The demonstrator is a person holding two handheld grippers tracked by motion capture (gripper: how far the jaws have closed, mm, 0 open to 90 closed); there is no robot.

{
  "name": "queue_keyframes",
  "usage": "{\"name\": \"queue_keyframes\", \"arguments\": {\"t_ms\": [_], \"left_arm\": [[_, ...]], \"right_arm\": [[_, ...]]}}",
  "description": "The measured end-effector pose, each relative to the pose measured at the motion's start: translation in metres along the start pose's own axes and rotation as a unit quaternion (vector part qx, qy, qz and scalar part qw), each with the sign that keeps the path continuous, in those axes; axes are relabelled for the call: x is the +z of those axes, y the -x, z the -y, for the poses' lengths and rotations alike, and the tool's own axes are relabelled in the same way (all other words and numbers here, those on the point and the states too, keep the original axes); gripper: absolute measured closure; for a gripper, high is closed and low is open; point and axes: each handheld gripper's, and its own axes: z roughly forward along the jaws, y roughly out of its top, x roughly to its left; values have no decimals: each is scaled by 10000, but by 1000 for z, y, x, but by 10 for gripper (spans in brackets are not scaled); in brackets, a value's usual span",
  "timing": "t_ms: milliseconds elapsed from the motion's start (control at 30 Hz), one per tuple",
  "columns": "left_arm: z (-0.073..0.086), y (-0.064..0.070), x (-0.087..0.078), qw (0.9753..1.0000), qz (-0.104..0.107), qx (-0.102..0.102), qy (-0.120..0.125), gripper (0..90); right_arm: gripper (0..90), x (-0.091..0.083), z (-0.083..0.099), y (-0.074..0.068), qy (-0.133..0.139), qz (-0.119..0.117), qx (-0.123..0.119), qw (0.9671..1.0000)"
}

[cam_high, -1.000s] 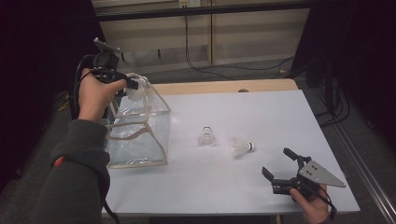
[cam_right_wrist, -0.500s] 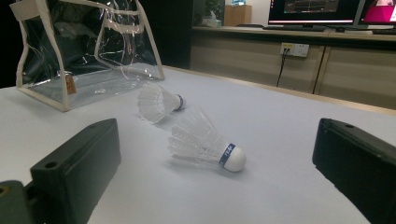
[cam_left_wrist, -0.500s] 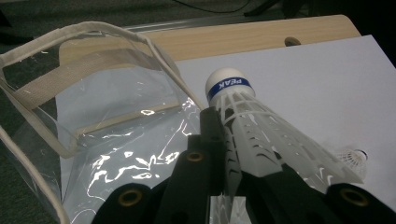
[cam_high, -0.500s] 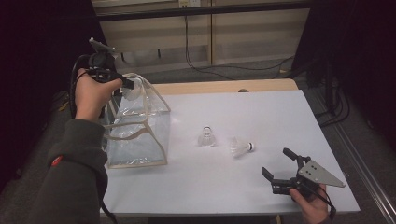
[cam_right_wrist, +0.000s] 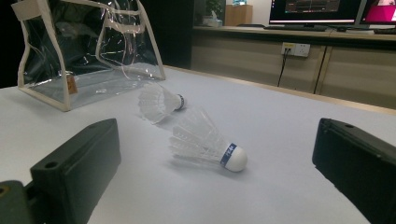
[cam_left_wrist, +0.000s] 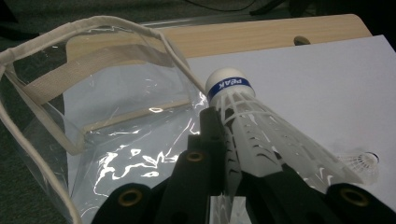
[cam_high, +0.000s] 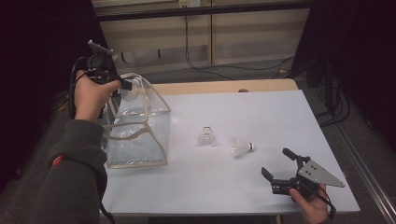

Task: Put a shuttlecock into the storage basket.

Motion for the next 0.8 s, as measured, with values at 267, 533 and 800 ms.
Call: {"name": "queue_keyframes", "arguments": {"t_ms": [267, 533, 800], "left_arm": [[3, -7, 7, 9999, -89, -53, -44, 890], [6, -15, 13, 9997, -179, -103, -87, 890], [7, -19, 15, 9997, -212, -126, -63, 889]], "right_arm": [[12, 0, 0, 0, -5, -14, -16, 10000], [12, 0, 0, -1, -24, -26, -22, 10000], [12, 0, 0, 0, -15, -16, -32, 10000]]}}
